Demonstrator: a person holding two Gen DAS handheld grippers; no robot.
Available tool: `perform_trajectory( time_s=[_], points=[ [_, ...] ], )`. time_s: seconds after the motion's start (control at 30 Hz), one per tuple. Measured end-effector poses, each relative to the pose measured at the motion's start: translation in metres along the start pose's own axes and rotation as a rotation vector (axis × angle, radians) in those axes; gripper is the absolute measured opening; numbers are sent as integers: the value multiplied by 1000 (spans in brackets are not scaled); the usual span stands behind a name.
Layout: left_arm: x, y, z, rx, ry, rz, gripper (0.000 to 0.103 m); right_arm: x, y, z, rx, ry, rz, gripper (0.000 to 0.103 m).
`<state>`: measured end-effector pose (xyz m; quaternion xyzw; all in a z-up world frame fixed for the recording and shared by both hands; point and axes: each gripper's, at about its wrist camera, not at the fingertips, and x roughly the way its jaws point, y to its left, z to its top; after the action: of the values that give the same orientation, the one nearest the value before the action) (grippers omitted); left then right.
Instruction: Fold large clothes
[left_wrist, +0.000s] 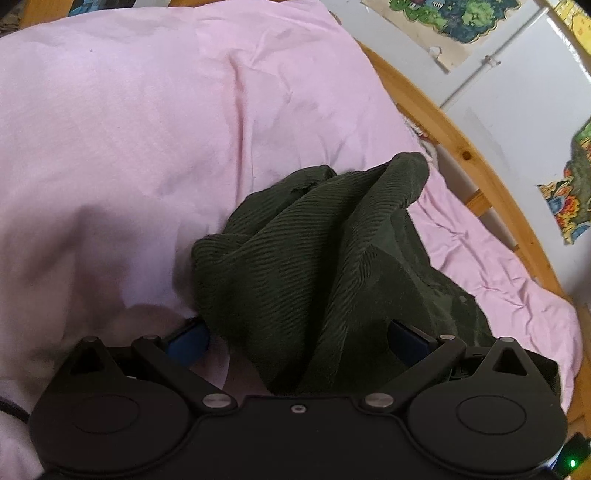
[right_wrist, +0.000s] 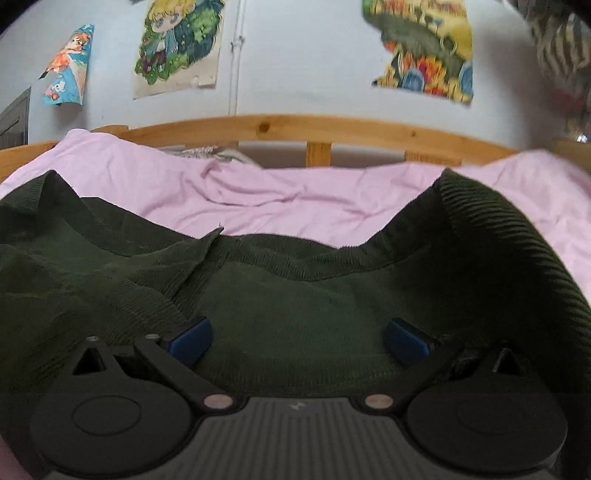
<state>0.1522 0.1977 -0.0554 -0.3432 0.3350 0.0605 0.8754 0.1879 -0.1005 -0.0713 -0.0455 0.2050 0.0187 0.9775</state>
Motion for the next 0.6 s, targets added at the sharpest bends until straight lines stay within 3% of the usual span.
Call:
perform_trajectory(
  time_s=[0.07,0.2,0.27,0.33,0.43,0.5,0.6],
  points=[
    [3,-4,2,26,18,4,98,-1,3,-1,-7,-16,-12,103],
    [0,-11,0,54,-4,22,79,0,-5,3,29,13,19,103],
    [-4,-8,2,19,-23,48,49,-2,-11,9,52,37,42,103],
    [-11,-10,4,5,-50,49,28,-3,-17,16,78,57,67,103],
    [-23,-33,7,137,-89,26,19,-10,-34,30,162,38,120,103],
    [-32,-56,7,258,-123,9,17,-18,-51,42,252,14,231,103],
    [-43,-93,8,395,-155,-62,16,-21,-88,57,491,43,504,103]
  ],
)
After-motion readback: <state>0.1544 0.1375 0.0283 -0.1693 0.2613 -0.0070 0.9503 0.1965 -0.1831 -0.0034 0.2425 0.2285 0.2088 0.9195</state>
